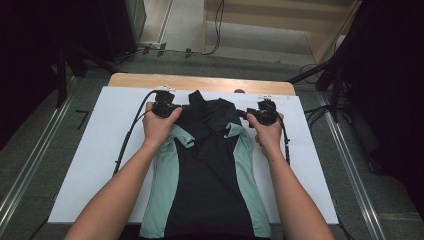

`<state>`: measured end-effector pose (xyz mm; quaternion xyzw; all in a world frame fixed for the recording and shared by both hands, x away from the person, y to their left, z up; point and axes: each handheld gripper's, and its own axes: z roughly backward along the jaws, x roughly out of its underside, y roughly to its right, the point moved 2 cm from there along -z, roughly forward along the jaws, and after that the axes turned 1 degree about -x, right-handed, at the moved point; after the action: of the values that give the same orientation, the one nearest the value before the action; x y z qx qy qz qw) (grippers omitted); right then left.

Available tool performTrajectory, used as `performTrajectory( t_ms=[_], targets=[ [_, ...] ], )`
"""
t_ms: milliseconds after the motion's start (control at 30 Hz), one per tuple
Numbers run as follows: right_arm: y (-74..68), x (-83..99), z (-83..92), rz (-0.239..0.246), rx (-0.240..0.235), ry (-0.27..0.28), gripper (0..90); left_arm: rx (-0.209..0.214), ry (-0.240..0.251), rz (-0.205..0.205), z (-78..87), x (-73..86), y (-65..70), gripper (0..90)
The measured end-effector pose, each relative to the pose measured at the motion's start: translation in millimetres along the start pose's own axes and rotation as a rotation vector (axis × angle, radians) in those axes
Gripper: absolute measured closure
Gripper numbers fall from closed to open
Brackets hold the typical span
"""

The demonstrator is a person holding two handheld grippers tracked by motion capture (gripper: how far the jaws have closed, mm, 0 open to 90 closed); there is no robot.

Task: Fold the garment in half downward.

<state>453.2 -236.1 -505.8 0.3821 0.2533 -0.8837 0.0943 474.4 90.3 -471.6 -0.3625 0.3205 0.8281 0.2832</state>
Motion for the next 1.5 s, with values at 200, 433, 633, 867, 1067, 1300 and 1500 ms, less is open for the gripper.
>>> performTrajectory(
  t_ms=[200,433,633,867,1067,1300,1500],
  targets=[
    [2.2,-0.2,-19.6,-0.014,-0.001,-0.048,45.3,0.003,-0.004,-0.009,-0.1,0.4,2.7,85.3],
    [2.7,0.3,-32.9,-0.015,0.041,-0.065,46.0,0.003,-0.011,-0.014,-0.3,3.5,3.3,85.2],
    [2.2,2.9,-36.8,-0.011,0.068,-0.081,52.8,0.005,-0.016,-0.014,-0.3,6.6,1.9,85.3],
    [-3.1,5.7,-38.2,-0.002,0.030,-0.108,66.5,0.015,-0.010,-0.003,-0.3,9.0,2.3,85.2],
    [-1.4,8.1,-34.9,-0.009,0.004,-0.127,84.6,0.018,-0.012,-0.002,1.5,11.6,2.3,85.3],
    [-4.4,4.7,-19.2,0.036,-0.014,-0.043,86.5,0.002,0.008,-0.003,9.3,7.3,-0.4,85.3],
    [-11.1,-4.0,-6.3,0.085,-0.023,0.009,87.1,-0.010,0.026,0.003,15.8,2.1,-3.7,85.4]
  ],
)
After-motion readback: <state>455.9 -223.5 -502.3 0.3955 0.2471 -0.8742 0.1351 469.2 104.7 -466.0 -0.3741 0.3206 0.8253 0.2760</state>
